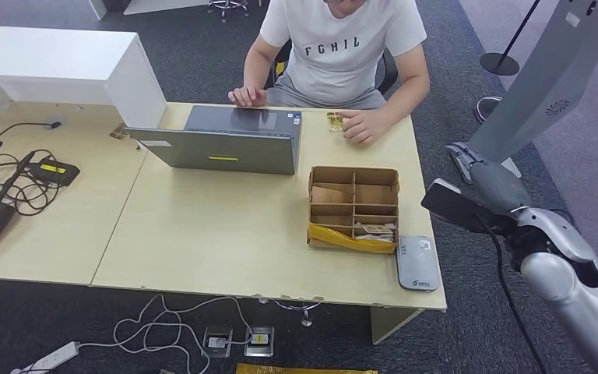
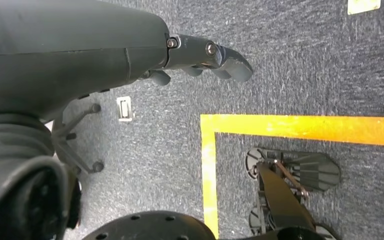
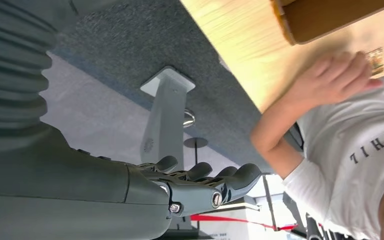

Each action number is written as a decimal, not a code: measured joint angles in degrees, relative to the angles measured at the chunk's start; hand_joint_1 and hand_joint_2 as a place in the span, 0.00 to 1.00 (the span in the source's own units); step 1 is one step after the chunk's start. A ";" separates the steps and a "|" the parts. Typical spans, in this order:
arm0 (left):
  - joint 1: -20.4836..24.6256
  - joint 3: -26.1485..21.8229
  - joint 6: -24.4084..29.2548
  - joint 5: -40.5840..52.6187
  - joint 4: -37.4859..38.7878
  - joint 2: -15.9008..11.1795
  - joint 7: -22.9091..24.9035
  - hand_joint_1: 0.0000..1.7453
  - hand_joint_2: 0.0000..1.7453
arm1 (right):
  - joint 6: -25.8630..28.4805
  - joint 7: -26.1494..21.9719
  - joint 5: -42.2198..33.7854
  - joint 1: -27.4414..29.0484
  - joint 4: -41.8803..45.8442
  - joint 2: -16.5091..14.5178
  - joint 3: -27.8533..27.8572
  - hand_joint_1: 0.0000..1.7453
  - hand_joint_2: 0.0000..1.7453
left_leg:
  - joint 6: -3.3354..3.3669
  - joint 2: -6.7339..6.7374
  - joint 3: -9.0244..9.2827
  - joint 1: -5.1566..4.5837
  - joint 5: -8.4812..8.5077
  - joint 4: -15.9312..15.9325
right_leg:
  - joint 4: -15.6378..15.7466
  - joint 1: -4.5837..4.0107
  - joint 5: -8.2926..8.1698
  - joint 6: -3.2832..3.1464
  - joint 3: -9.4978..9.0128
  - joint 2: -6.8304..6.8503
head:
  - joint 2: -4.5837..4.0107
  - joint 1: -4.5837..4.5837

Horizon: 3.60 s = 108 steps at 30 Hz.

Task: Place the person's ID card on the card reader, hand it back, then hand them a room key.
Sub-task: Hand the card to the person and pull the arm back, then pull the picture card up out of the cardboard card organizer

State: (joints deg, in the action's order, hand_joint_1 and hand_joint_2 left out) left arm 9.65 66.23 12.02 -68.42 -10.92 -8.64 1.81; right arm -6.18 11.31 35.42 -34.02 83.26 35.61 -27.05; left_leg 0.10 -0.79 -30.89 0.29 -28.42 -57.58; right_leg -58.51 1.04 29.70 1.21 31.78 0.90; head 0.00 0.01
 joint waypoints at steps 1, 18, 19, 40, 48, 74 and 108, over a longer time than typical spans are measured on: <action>-0.04 0.00 -0.02 -0.14 0.00 -0.12 0.00 0.00 0.00 | -0.73 2.00 -0.41 2.10 3.79 2.03 1.08 0.00 1.00 | 0.00 0.01 0.00 0.00 0.00 0.00 | 0.00 0.00 0.00 0.00 -0.01 0.00 | 0.00 0.00; -0.08 -0.09 3.29 -1.48 0.00 0.10 0.26 0.00 0.00 | 1.21 4.69 2.20 14.50 21.87 10.50 6.27 0.00 1.00 | -0.01 0.03 -0.03 0.01 -0.01 0.02 | 0.00 -0.01 0.00 -0.01 -0.02 -0.01 | 0.00 0.01; -0.08 -0.13 4.07 -1.73 0.00 0.36 0.38 0.00 0.00 | 2.64 4.63 2.33 15.49 21.86 10.32 5.96 0.00 1.00 | -0.01 0.03 -0.04 0.01 -0.01 0.03 | 0.00 -0.01 0.01 -0.01 -0.02 -0.01 | 0.00 0.00; 6.78 -1.54 5.69 -6.79 -0.33 1.97 3.60 0.00 0.00 | 19.30 1.57 13.21 17.49 10.63 -2.33 -0.33 0.00 1.00 | -0.16 -0.13 -0.35 0.11 0.31 0.03 | -0.03 -0.11 -0.19 -0.12 0.23 0.13 | 0.00 -0.01; 19.11 -4.03 5.46 -4.16 -0.91 -0.13 9.00 0.00 0.00 | 19.74 1.73 16.45 13.21 2.49 -11.12 -2.39 0.00 1.00 | -0.31 -0.01 -0.44 0.22 0.60 0.04 | -0.09 -0.23 -0.50 -0.34 0.36 0.00 | 0.00 0.02; 19.29 -7.81 7.21 -1.27 -1.25 -0.30 7.00 0.00 0.00 | 16.73 2.31 17.76 11.02 -1.48 -15.88 -3.51 0.00 1.00 | -0.34 0.01 -0.59 0.23 0.58 0.02 | -0.05 -0.25 -0.51 -0.36 0.54 -0.02 | 0.00 -0.01; -1.23 -18.10 6.15 1.82 0.19 -2.45 -11.39 0.00 0.00 | 12.98 2.78 17.38 16.67 2.51 -13.04 4.12 0.00 1.00 | -0.46 0.63 -0.71 0.33 0.30 0.04 | 0.00 -0.33 -0.49 -0.42 0.84 -0.63 | 0.00 -0.01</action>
State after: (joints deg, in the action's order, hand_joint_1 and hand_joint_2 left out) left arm 8.43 48.12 18.16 -66.60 -10.73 -11.09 -9.57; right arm 6.80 14.09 52.80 -17.35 85.77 22.57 -22.93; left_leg -0.37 -0.16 -31.59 0.62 -28.12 -57.54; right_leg -58.51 0.71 29.22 0.78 32.62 0.27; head 0.00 0.00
